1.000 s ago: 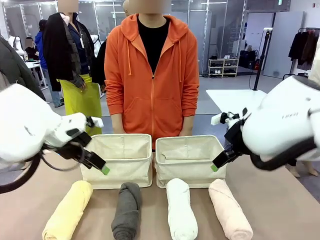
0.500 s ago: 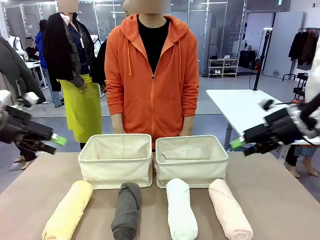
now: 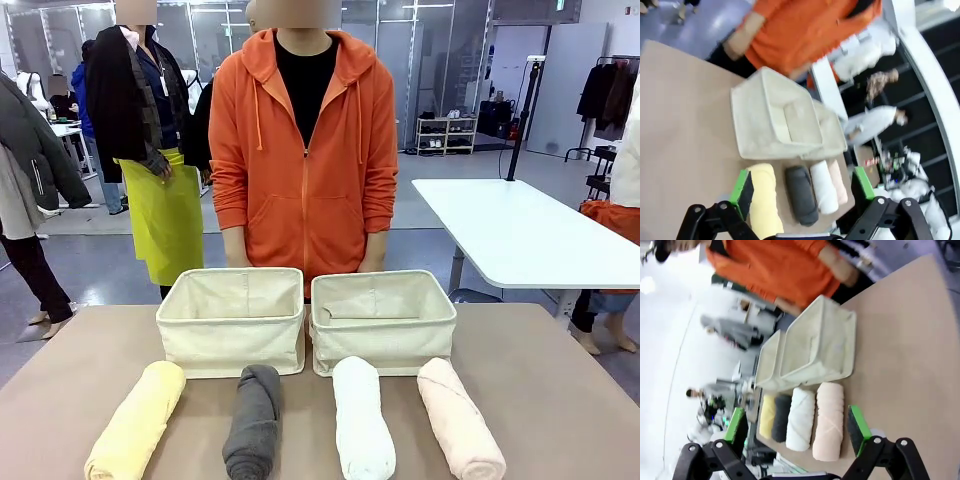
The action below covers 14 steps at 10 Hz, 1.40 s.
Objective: Divide the towels into two baskets.
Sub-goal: Pick up one hotel-folded towel and place it in the Fabric basket indicated by the person.
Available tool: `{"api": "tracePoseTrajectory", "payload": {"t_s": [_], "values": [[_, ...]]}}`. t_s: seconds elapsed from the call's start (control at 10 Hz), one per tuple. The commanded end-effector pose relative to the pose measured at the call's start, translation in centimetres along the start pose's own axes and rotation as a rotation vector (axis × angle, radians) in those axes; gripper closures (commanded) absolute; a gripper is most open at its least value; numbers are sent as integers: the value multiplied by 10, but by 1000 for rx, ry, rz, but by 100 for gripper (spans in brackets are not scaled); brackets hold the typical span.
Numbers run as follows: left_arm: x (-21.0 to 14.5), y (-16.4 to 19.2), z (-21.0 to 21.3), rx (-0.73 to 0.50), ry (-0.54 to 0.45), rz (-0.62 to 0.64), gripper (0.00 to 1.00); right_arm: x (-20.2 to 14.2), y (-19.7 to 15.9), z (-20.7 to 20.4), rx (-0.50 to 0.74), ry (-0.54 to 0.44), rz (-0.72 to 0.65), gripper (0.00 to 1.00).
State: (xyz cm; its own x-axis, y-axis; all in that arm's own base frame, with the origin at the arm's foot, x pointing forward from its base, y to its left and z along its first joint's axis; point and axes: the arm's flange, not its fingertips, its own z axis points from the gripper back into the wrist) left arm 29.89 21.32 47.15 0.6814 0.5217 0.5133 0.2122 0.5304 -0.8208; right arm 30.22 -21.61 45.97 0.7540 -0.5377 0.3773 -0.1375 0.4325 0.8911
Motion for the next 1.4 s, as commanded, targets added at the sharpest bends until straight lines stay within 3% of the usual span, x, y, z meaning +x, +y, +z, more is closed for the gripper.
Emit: {"api": "tracePoseTrajectory", "payload": {"t_s": [0.0, 0.1, 0.2, 0.3, 1.3], "values": [[-45, 8, 20, -7, -147, -5, 0, -8, -6, 22, -13, -106, -7, 0], [-46, 12, 29, 28, -230, 14, 0, -7, -7, 26, -36, -107, -2, 0], [-47, 13, 15, 38, -187, -26, 0, -2, -9, 30, -21, -74, -29, 0], [-2, 19, 50, 24, -177, 41, 0, -2, -9, 30, -21, -74, -29, 0], [-2, 19, 50, 24, -177, 41, 0, -2, -9, 30, -21, -74, -29, 0]]}}
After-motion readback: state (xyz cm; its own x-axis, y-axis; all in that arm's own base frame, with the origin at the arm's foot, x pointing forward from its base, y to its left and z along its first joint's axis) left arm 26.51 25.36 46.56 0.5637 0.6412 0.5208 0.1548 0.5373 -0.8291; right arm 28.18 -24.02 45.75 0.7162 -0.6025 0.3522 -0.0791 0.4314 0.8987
